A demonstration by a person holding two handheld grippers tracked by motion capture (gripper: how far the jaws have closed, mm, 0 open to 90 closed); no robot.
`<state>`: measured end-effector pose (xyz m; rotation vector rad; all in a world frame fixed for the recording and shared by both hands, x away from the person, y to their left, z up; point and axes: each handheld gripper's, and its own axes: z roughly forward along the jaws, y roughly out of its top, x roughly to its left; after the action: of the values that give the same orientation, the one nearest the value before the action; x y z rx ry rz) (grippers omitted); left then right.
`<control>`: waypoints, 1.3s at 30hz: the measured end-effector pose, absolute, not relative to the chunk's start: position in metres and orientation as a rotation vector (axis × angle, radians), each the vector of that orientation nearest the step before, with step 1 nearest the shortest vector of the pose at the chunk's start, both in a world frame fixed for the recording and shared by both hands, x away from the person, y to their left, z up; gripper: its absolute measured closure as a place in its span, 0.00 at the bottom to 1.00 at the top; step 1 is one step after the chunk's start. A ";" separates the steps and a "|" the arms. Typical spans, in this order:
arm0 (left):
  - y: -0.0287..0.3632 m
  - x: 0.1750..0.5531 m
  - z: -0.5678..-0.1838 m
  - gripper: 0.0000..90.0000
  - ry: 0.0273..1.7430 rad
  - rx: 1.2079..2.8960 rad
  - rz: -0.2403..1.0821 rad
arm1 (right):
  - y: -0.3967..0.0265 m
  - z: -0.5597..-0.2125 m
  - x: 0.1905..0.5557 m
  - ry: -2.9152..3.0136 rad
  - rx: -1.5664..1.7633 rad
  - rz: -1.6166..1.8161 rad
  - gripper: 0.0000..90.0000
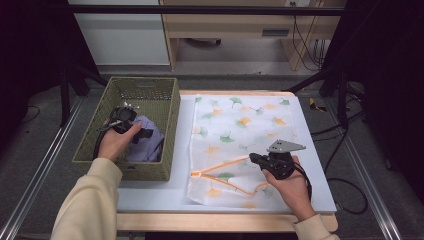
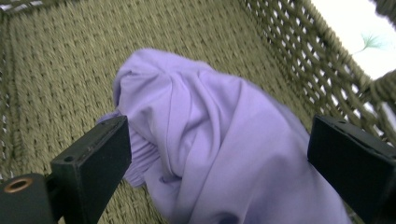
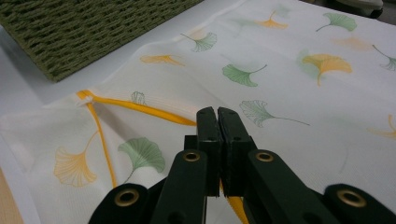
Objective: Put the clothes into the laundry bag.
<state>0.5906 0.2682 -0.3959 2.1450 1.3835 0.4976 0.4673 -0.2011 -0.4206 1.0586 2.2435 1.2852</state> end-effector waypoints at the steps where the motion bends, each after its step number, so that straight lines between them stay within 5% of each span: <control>1: 0.268 0.590 -0.396 0.07 1.379 2.147 0.497 | -0.201 -0.421 0.467 2.243 1.058 1.285 0.98; 39: 0.252 0.600 -0.412 0.06 1.358 2.219 0.483 | -0.203 -0.421 0.466 2.246 1.076 1.287 0.98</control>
<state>0.5996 0.2520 -0.4124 2.2195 1.3581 0.4830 0.4664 -0.2028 -0.4215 1.0756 2.2463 1.2867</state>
